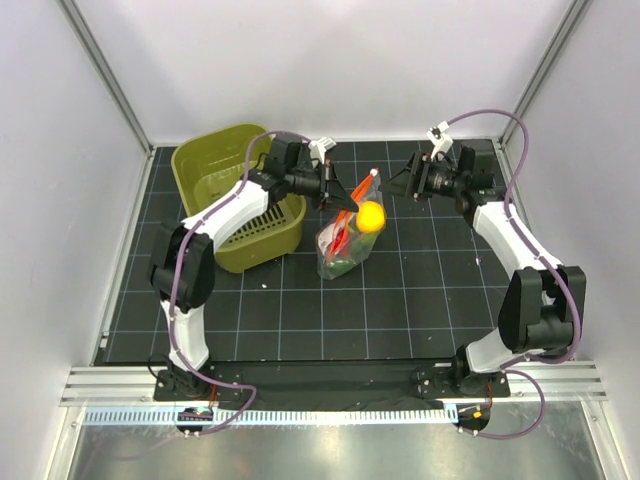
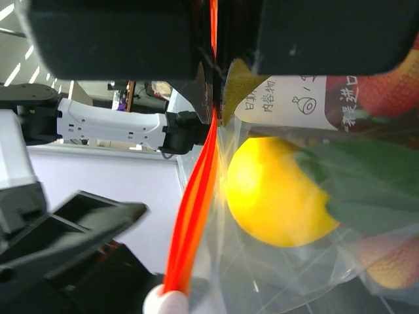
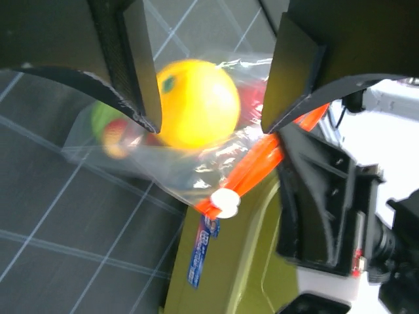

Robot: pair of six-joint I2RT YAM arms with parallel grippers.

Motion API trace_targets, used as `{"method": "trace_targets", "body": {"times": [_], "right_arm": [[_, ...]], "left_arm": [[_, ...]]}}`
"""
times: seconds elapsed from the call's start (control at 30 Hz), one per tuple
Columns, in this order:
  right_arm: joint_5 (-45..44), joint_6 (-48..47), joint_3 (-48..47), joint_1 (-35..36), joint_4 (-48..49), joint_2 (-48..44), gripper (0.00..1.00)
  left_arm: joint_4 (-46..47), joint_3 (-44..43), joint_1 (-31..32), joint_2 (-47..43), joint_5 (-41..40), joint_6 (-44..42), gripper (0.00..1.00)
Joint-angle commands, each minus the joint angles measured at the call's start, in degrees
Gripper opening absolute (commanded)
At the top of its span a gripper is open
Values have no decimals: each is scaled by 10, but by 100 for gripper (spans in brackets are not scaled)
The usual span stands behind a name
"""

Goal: Place the food in the zip-top bag and seal the zipper
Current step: Adjust the zipper food storage bag at the center of the board.

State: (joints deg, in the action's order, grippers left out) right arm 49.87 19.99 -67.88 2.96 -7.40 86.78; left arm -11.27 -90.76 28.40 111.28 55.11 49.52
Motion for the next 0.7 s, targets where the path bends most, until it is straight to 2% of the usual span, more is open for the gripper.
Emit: {"method": "trace_targets", "body": {"times": [0.0,0.07,0.1,0.17,0.23,0.27,0.3,0.33,0.37,0.4,0.57,0.67], "right_arm": [[20,35,52,-15,191,-20,70],[47,77,75,-23,265,-15,74],[65,94,92,-22,346,-9,74],[116,134,101,-22,414,21,75],[132,173,111,-22,531,55,75],[143,226,116,-22,578,65,74],[146,258,124,-23,685,77,75],[155,301,122,-23,747,110,76],[173,389,116,-22,882,128,76],[182,448,96,-22,955,151,77],[215,445,51,-23,964,196,76],[229,458,41,-22,964,202,72]], "left_arm": [[43,7,2,-49,32,13,0],[43,25,2,-57,32,13,0],[43,32,2,-61,31,14,0],[43,49,5,-71,32,13,0],[43,59,7,-81,32,9,0],[42,66,8,-83,34,8,0],[37,68,9,-84,35,6,0],[34,71,10,-86,34,0,0],[30,72,10,-88,34,-5,0],[23,71,10,-90,34,-11,0],[-2,70,10,-88,36,-31,0],[-21,65,10,-86,32,-49,0]]}}
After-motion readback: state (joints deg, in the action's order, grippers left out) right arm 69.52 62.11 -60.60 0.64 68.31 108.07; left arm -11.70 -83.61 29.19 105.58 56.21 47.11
